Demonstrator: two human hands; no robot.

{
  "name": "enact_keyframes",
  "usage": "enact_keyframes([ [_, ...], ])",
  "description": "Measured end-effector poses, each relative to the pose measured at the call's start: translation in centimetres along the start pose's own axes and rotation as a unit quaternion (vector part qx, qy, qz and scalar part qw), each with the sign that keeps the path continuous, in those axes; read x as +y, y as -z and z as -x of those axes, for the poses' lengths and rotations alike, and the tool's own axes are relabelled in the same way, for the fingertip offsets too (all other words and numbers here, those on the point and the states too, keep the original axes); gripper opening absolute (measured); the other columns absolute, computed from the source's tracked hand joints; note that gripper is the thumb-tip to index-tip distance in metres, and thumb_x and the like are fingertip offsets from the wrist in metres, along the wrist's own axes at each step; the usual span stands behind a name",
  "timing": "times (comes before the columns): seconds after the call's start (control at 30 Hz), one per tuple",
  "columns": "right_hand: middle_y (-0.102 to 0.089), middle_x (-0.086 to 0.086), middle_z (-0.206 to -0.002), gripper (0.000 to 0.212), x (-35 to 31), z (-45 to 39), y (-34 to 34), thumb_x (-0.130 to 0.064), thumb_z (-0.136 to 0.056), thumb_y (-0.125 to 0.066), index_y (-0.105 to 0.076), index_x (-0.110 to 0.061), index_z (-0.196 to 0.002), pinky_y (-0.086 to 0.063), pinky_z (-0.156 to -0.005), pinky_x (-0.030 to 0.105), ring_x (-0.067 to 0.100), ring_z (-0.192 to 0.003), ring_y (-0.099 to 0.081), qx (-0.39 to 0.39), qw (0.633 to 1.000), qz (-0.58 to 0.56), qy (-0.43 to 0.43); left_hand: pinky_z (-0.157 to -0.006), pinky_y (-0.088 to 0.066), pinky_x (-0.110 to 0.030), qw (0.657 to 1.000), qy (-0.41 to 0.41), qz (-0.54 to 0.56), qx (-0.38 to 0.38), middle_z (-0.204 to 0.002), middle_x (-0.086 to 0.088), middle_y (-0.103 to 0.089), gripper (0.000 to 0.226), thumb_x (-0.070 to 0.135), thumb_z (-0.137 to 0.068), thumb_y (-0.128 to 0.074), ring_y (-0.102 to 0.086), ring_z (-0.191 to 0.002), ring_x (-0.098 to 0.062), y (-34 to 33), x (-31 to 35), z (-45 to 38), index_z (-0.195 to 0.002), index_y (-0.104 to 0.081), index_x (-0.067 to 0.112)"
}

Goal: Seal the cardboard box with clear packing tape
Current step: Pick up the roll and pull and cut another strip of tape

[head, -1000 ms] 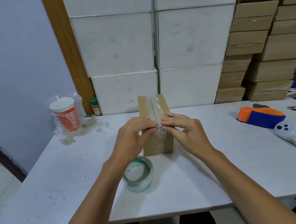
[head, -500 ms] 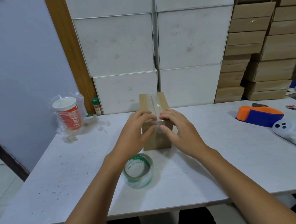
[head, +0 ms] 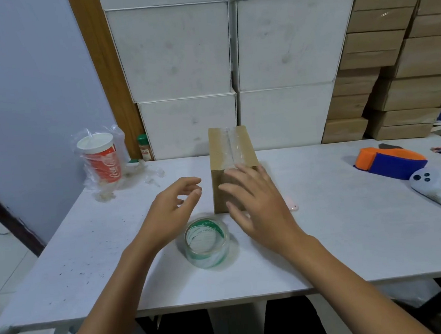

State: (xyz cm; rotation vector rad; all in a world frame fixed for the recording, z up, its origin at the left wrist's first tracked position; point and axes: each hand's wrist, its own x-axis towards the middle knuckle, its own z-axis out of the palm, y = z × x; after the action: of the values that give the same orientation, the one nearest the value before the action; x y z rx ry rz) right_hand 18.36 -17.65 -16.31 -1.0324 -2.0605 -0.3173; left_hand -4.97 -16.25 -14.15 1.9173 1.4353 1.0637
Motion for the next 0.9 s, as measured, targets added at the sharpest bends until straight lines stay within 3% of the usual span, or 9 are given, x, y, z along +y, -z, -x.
enact_keyframes([
  [0.1,-0.074,0.012,-0.129,0.023,-1.8,0.7,-0.8,-0.009,-0.095,-0.072,-0.077,-0.007,-0.117,-0.039,-0.122,0.055,0.034,-0.129,-0.065,0.014,0.999,-0.008,0.037,-0.102,-0.057,-0.041,0.999,0.037,0.013,-0.029,-0.106,0.009,-0.082,0.019,0.031,-0.108,-0.058,-0.073,-0.110,-0.011,1.4,-1.2,0.5,-0.116,-0.075,0.031],
  [0.2,-0.076,0.005,-0.120,0.022,-3.5,1.0,-1.8,-0.017,-0.099,-0.067,-0.075,-0.009,-0.118,-0.046,-0.114,0.048,0.027,-0.116,-0.068,-0.050,0.996,-0.074,0.018,-0.101,-0.056,-0.036,0.995,0.056,0.019,-0.082,-0.107,0.016,-0.082,0.018,0.036,-0.103,-0.061,-0.074,-0.107,-0.004,3.1,-2.7,2.1,-0.111,-0.077,0.033],
  [0.37,-0.065,-0.005,-0.142,0.046,-5.7,0.7,-2.5,-0.046,-0.105,-0.054,-0.060,-0.022,-0.143,-0.043,-0.112,0.035,0.014,-0.135,-0.052,-0.231,0.956,-0.161,-0.082,-0.106,-0.051,-0.030,0.982,0.065,0.022,-0.173,-0.120,0.014,-0.079,0.043,0.035,-0.079,-0.069,-0.071,-0.119,-0.004,5.1,-4.7,5.0,-0.122,-0.074,0.033],
  [0.43,-0.059,-0.008,-0.150,0.052,-6.4,0.7,-2.8,-0.053,-0.104,-0.055,-0.057,-0.025,-0.147,-0.040,-0.115,0.033,0.012,-0.141,-0.046,-0.254,0.950,-0.162,-0.086,-0.101,-0.054,-0.027,0.985,0.047,-0.016,-0.164,-0.116,0.012,-0.080,0.035,0.026,-0.081,-0.075,-0.072,-0.115,-0.005,5.0,-4.9,5.3,-0.115,-0.077,0.031],
  [0.57,-0.057,-0.014,-0.148,0.061,-6.8,0.5,-2.8,-0.061,-0.095,-0.061,-0.057,-0.029,-0.147,-0.042,-0.115,0.033,0.008,-0.141,-0.044,-0.247,0.951,-0.153,-0.107,-0.093,-0.057,-0.029,0.992,0.006,-0.012,-0.122,-0.100,0.004,-0.083,0.017,0.006,-0.093,-0.079,-0.077,-0.099,-0.011,4.0,-4.7,5.3,-0.098,-0.083,0.022],
  [0.7,-0.057,-0.017,-0.145,0.064,-6.7,0.5,-2.4,-0.060,-0.090,-0.068,-0.056,-0.031,-0.145,-0.045,-0.111,0.032,0.005,-0.137,-0.046,-0.235,0.952,-0.159,-0.117,-0.092,-0.059,-0.027,0.996,0.017,0.004,-0.093,-0.094,0.003,-0.085,0.015,0.009,-0.096,-0.077,-0.079,-0.095,-0.012,3.9,-4.0,5.2,-0.091,-0.084,0.021],
  [0.9,-0.056,-0.018,-0.137,0.059,-6.2,0.6,-0.9,-0.050,-0.088,-0.067,-0.057,-0.031,-0.143,-0.047,-0.105,0.027,0.005,-0.127,-0.052,-0.182,0.941,-0.218,-0.182,-0.082,-0.053,-0.007,0.999,-0.025,0.001,-0.043,-0.092,0.016,-0.082,0.018,0.014,-0.097,-0.076,-0.077,-0.091,-0.004,2.9,-0.7,4.1,-0.089,-0.082,0.029],
])
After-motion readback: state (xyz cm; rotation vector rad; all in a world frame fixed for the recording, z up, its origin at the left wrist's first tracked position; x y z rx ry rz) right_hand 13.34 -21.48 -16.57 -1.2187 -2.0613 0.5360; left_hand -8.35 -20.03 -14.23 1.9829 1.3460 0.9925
